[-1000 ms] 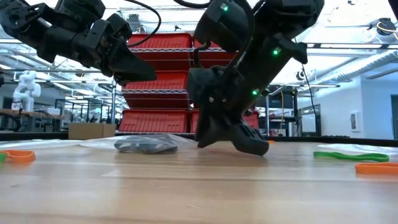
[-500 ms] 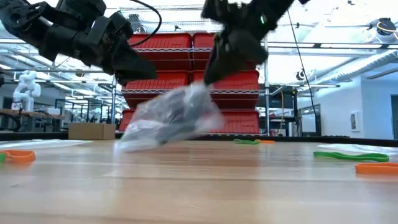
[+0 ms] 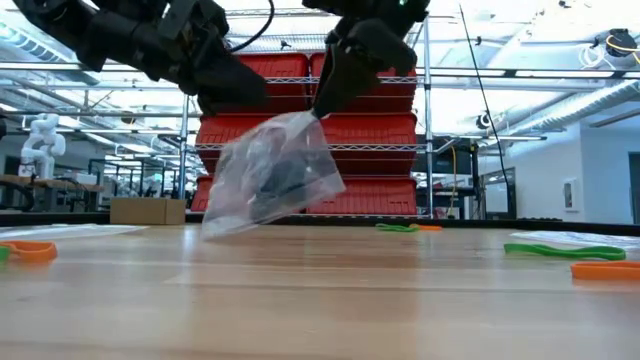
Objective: Sort rubber bands
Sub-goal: Close the top left transparent zip bag
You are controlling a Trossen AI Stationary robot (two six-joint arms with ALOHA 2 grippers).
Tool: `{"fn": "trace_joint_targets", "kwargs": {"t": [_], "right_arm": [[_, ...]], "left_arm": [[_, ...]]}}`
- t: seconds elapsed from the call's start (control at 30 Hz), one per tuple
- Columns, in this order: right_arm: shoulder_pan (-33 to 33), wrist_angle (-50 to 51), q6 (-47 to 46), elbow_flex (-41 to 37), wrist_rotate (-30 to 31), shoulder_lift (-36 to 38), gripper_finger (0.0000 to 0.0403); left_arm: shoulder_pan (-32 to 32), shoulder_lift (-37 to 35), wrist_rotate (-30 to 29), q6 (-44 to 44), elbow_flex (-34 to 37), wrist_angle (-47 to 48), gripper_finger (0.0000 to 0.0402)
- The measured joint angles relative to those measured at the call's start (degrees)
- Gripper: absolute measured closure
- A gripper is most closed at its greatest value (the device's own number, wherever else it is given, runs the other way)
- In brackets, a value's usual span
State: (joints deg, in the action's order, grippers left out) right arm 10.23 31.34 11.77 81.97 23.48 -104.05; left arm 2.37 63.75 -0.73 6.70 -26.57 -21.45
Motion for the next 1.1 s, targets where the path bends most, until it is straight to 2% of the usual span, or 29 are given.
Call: {"fn": "trace_joint_targets", "kwargs": {"t": [0.17, 0.33, 0.5, 0.73, 0.9, 1.1], "right_arm": [[1.74, -2.9, 4.55, 0.0, -0.61, 0.0, 0.0403], [1.9, -4.89, 6.99, 0.0, -3.08, -0.16, 0.0403], [1.89, -6.78, 9.75, 0.0, -3.03, -0.17, 0.0403], [2.46, -7.3, 11.43, 0.0, -2.88, -0.17, 0.0403], [3.93, -7.17, 11.7, 0.0, -2.84, -0.17, 0.0403], [4.92, -7.14, 12.15, 0.0, -0.41, -0.17, 0.0403]], "left_arm": [[0.95, 0.31, 0.37, 0.25, 0.0, -0.09, 0.0201], [1.71, 0.4, 6.01, 0.44, -0.66, 0.15, 0.0181], [1.73, 2.52, 7.85, 0.41, -3.26, 5.18, 0.0173], [1.75, 8.71, 8.3, -1.05, -5.94, 6.26, 0.0173], [1.67, 12.23, 13.33, -1.12, -7.67, 6.11, 0.0174], [0.9, 14.72, 17.39, -1.55, -7.89, 5.11, 0.0214]]}}
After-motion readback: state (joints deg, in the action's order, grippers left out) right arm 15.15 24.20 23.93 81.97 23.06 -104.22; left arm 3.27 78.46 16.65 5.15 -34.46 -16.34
